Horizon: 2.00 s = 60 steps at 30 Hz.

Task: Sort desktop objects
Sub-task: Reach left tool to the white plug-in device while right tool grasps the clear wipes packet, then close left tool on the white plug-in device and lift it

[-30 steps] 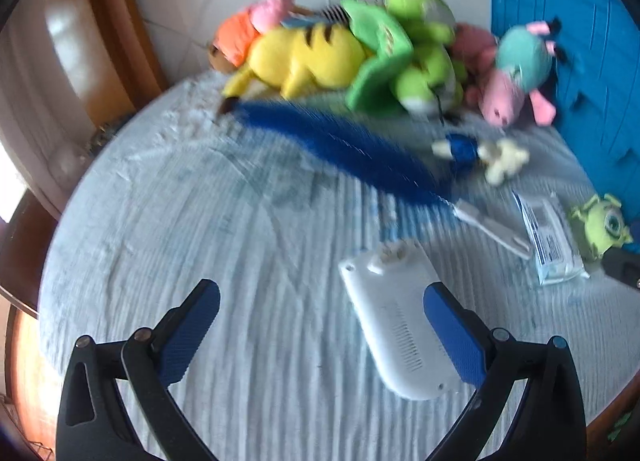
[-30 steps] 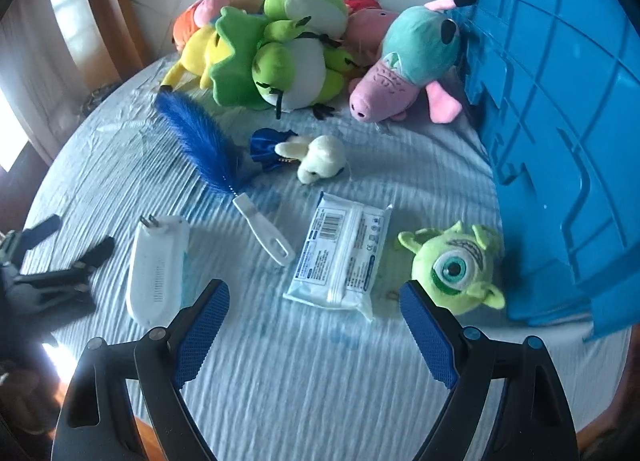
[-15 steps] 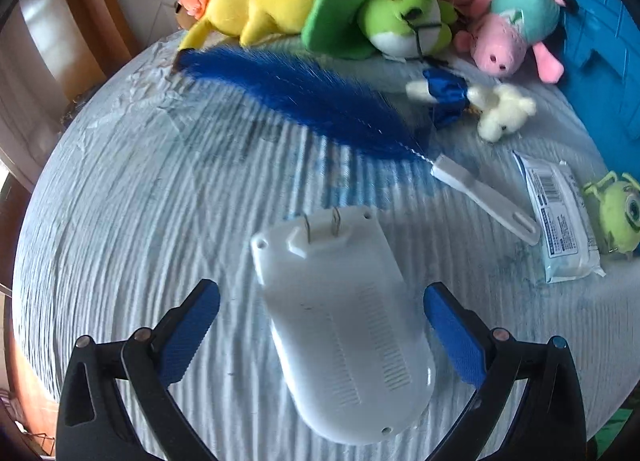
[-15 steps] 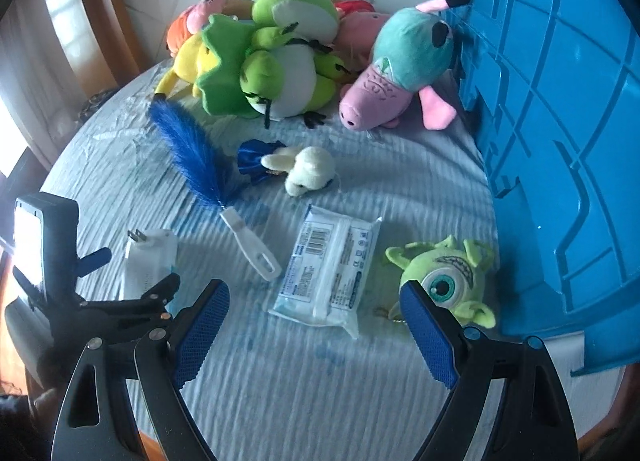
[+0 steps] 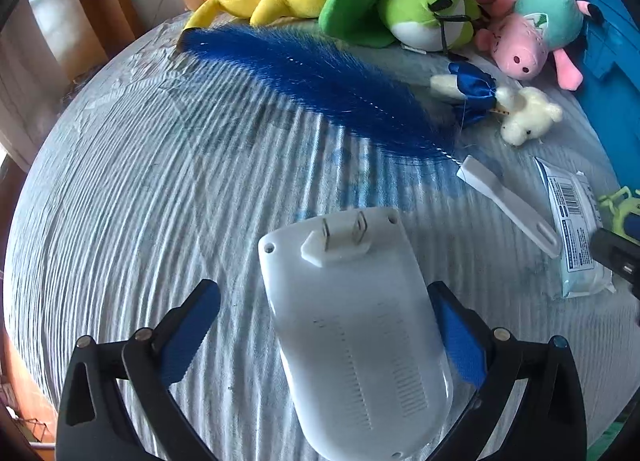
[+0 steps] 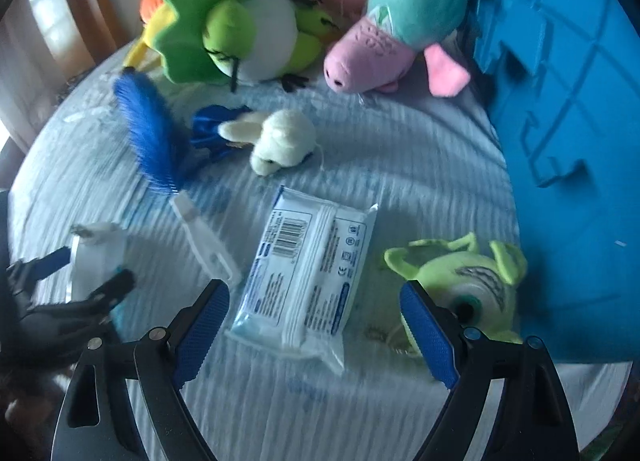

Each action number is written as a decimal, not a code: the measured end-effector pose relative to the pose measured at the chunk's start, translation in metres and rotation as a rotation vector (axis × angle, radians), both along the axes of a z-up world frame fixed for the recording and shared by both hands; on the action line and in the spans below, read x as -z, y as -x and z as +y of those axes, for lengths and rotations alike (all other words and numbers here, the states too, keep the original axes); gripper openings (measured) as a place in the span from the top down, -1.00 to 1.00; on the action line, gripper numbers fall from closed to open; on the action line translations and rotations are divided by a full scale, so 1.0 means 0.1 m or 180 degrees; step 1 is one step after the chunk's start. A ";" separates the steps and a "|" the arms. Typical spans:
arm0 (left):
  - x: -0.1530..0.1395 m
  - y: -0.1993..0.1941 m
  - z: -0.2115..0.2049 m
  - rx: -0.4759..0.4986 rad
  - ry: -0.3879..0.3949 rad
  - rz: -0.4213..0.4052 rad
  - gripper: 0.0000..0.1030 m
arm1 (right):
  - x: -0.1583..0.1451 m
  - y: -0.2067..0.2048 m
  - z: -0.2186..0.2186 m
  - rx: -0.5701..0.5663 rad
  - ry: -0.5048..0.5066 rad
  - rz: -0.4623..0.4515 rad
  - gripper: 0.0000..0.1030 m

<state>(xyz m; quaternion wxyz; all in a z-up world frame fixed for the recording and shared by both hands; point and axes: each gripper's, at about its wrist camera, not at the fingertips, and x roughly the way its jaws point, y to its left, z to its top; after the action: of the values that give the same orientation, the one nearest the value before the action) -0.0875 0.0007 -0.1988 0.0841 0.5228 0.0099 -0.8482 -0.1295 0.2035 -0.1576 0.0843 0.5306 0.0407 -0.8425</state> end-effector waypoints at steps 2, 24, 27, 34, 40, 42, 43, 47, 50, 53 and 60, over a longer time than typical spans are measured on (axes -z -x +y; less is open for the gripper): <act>0.00 0.02 0.01 0.0037 0.0017 -0.0007 -1.00 | 0.09 0.08 -0.06 0.0044 -0.0084 -0.0054 -0.71; 0.04 0.07 -0.11 0.0276 -0.0193 -0.0012 -1.00 | 0.24 0.30 -0.18 0.0467 -0.0159 -0.0284 0.05; 0.04 0.07 -0.12 0.0288 -0.0209 -0.0010 -1.00 | 0.22 0.30 -0.18 0.0401 -0.0057 -0.0302 0.33; 0.04 0.02 -0.13 0.0325 -0.0262 0.0081 -0.97 | 0.15 0.20 -0.13 0.0337 0.0135 -0.0162 0.55; 0.00 0.00 -0.16 0.0403 -0.0348 0.0160 -0.57 | -0.10 0.07 -0.23 0.0206 0.0131 0.0101 0.55; -0.02 -0.01 -0.17 0.0428 -0.0379 0.0184 -0.48 | -0.17 0.04 -0.27 0.0175 0.0173 0.0148 0.55; -0.03 -0.01 -0.17 0.0441 -0.0394 0.0196 -0.47 | -0.19 0.05 -0.29 0.0152 0.0173 0.0165 0.55; -0.04 -0.03 -0.22 0.0454 -0.0424 0.0221 -0.44 | -0.35 0.04 -0.35 0.0087 0.0238 0.0255 0.55; -0.04 -0.04 -0.27 0.0454 -0.0433 0.0226 -0.43 | -0.47 0.03 -0.39 0.0059 0.0300 0.0315 0.55; -0.06 -0.06 -0.32 0.0447 -0.0434 0.0247 -0.42 | -0.56 0.06 -0.51 0.0032 0.0360 0.0369 0.55; -0.35 -0.07 -0.36 0.0513 -0.0429 0.0412 -0.38 | -0.96 -0.05 -0.64 -0.0092 0.0471 0.0622 0.55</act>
<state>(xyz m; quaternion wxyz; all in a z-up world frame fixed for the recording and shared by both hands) -0.0803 -0.0355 -0.1642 -0.0205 0.4705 0.0303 -0.8817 -0.1243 0.1395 -0.0615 0.1310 0.4376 -0.0059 -0.8895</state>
